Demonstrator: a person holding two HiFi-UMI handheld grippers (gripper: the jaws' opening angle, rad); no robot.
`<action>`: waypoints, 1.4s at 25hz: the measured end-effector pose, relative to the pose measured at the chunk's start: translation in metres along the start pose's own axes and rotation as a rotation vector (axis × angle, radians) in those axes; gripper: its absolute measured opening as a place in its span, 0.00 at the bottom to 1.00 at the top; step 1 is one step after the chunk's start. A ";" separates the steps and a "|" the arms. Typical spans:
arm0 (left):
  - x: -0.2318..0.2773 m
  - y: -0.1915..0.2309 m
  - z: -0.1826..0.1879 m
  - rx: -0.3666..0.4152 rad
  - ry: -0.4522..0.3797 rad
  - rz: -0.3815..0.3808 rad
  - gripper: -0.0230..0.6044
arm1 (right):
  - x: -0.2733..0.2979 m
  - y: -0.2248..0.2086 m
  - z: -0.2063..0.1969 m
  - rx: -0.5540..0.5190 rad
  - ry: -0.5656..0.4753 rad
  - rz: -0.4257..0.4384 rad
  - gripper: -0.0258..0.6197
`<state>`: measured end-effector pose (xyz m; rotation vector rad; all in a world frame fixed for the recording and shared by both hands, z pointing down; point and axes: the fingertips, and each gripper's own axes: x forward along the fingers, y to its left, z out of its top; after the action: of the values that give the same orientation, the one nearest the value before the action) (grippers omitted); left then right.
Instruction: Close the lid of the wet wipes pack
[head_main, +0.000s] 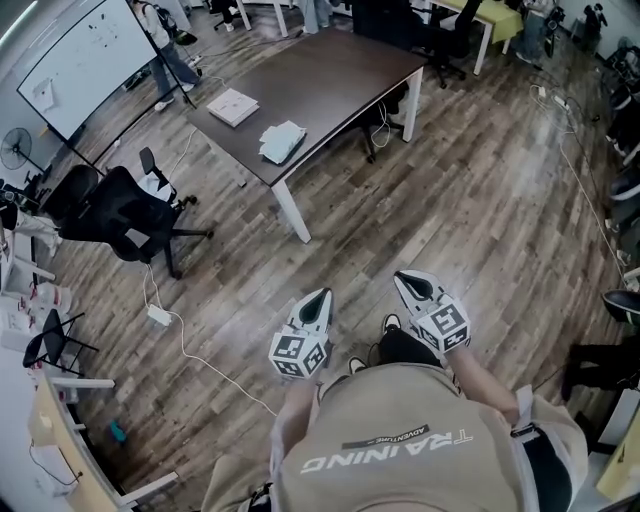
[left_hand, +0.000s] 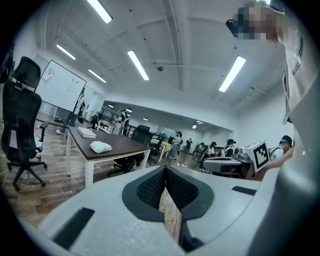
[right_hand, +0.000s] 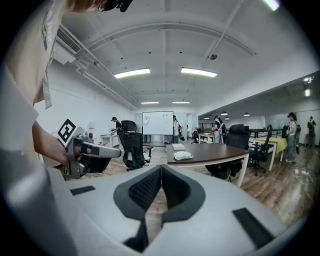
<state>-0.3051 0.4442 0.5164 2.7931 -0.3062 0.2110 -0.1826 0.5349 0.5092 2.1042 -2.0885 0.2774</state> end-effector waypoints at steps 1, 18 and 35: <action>0.004 0.002 0.000 -0.004 -0.001 0.001 0.05 | 0.002 -0.004 -0.001 0.000 0.004 0.003 0.06; 0.148 0.038 0.035 0.048 0.081 0.065 0.05 | 0.093 -0.131 -0.016 0.066 0.016 0.109 0.06; 0.195 0.090 0.017 -0.043 0.135 0.212 0.05 | 0.179 -0.187 -0.016 0.061 0.058 0.262 0.06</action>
<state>-0.1361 0.3196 0.5625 2.6857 -0.5670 0.4347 0.0052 0.3667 0.5716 1.8267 -2.3473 0.4351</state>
